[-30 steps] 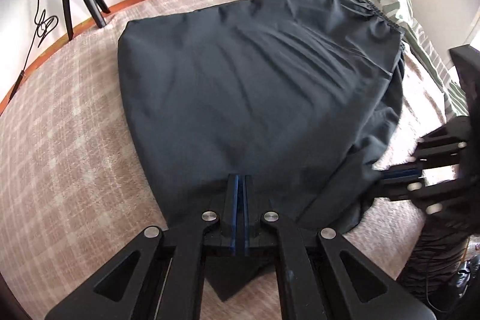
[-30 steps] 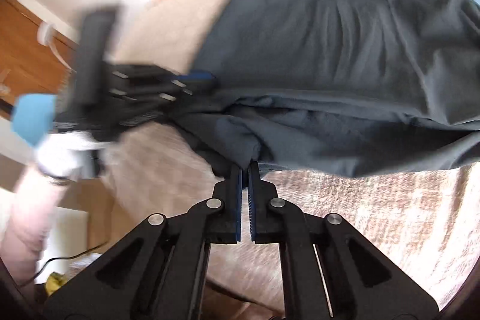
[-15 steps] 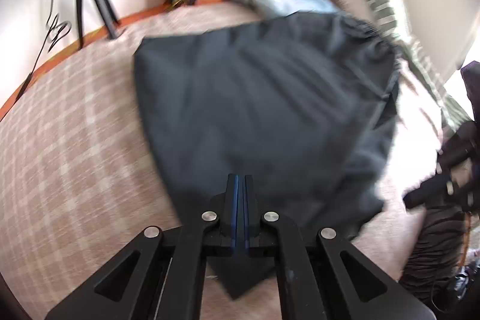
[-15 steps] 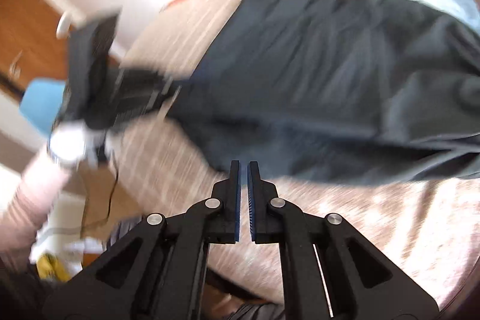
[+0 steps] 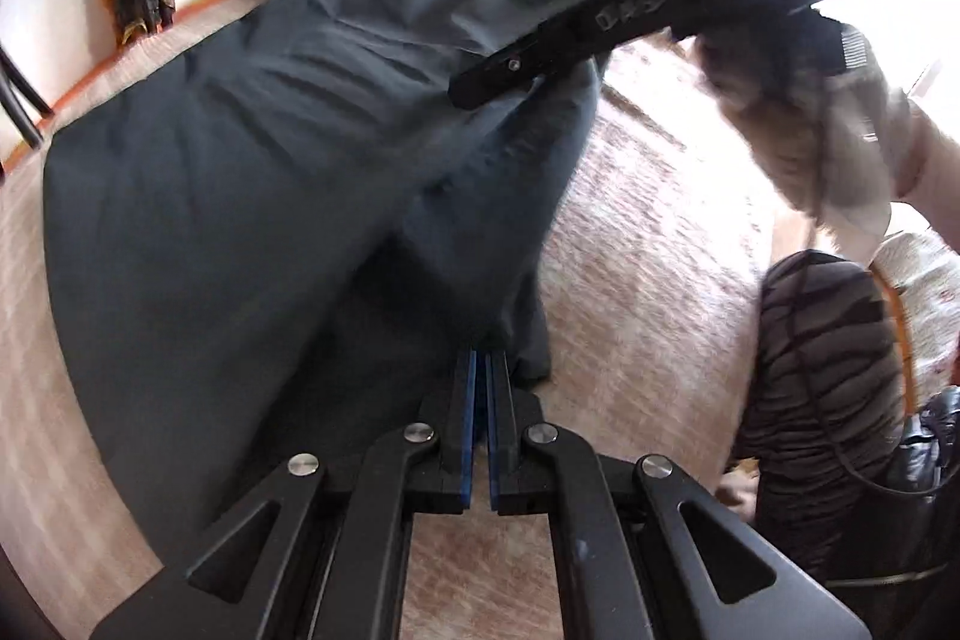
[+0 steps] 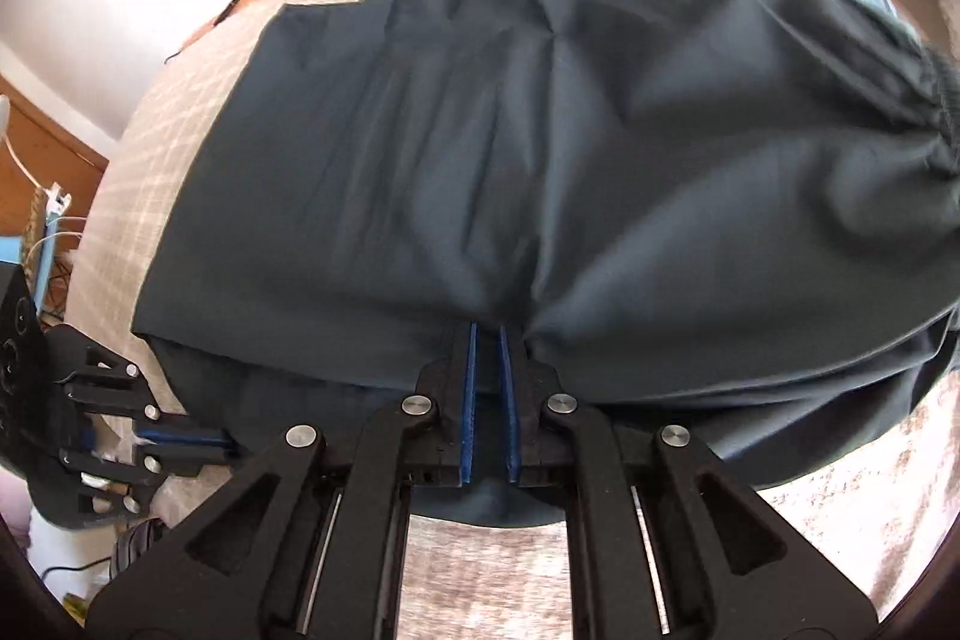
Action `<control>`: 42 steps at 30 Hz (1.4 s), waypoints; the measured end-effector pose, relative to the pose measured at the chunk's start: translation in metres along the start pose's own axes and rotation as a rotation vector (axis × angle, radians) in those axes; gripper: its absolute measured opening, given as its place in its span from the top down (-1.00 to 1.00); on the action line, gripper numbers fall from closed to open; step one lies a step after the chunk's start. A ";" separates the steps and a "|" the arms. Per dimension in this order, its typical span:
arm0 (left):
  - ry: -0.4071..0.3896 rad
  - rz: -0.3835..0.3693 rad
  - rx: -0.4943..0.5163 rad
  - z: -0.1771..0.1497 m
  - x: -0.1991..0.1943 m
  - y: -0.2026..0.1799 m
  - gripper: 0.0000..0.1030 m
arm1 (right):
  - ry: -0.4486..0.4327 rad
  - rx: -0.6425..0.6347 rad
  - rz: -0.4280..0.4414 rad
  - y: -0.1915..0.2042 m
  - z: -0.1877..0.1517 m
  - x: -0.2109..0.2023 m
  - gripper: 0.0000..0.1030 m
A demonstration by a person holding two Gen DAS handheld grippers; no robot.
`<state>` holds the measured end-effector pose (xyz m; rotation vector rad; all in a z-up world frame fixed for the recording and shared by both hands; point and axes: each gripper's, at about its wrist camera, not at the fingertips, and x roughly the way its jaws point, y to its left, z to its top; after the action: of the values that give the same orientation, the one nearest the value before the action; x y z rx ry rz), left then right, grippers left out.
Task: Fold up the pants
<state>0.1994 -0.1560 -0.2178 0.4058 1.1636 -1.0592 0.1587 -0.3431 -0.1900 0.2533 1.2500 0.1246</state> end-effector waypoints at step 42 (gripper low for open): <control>-0.146 0.216 -0.567 -0.076 -0.069 0.120 0.98 | 0.206 -0.202 -0.004 0.228 0.126 0.115 -0.20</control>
<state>0.2578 -0.0097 -0.2159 0.0044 1.2008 -0.5279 0.3244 -0.1117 -0.2010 0.0633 1.4313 0.2771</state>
